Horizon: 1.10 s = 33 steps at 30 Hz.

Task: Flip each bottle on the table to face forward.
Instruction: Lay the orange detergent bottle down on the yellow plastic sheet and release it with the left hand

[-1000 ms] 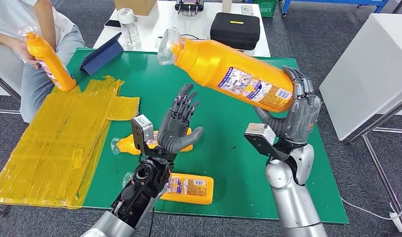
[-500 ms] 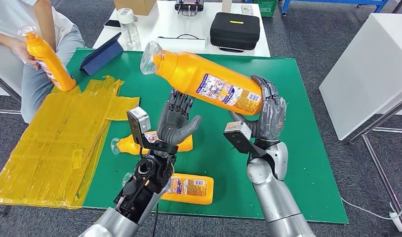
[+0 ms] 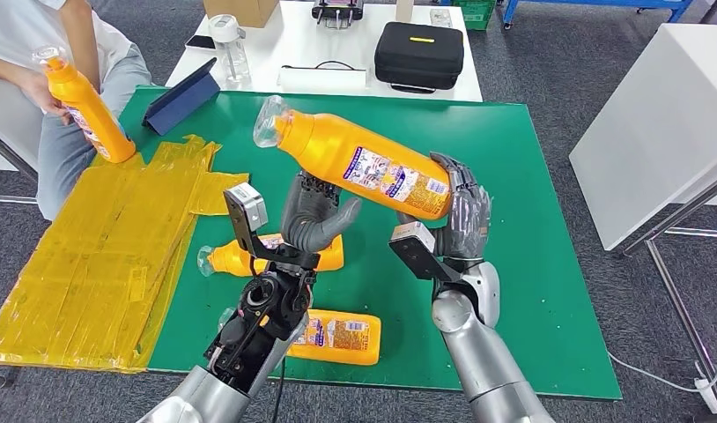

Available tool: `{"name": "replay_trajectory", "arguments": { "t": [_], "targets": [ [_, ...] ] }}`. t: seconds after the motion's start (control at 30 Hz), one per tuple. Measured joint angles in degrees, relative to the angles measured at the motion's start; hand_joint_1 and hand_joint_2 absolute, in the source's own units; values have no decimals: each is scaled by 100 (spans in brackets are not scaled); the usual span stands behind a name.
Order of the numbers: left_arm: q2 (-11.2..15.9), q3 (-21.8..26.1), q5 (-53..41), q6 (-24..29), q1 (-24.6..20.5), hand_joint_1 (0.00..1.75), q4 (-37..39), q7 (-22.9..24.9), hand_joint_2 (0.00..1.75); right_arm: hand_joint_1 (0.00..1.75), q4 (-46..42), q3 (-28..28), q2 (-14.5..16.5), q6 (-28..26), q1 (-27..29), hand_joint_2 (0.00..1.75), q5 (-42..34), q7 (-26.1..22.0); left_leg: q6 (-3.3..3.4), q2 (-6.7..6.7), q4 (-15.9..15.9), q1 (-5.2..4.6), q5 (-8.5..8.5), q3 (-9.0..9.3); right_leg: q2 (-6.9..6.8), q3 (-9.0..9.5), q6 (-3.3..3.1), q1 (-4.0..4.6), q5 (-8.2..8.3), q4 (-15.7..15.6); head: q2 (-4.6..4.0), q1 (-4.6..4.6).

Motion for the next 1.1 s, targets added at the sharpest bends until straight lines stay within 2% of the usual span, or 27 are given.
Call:
{"name": "replay_trajectory", "arguments": {
  "t": [0.47,1.1],
  "targets": [
    [-63,-44,164,-46,-49,0,15,32,175,175,356,-155,107,222,-84,175,81,-86,0,4,0,-1,0,0,1,-1,0,-1,0,0,0,-1],
    [-79,-584,836,0,-295,0,163,121,175,175,530,-236,468,326,-171,175,401,169,0,6,0,0,0,0,2,-4,0,0,0,0,1,-1]
  ]
}}
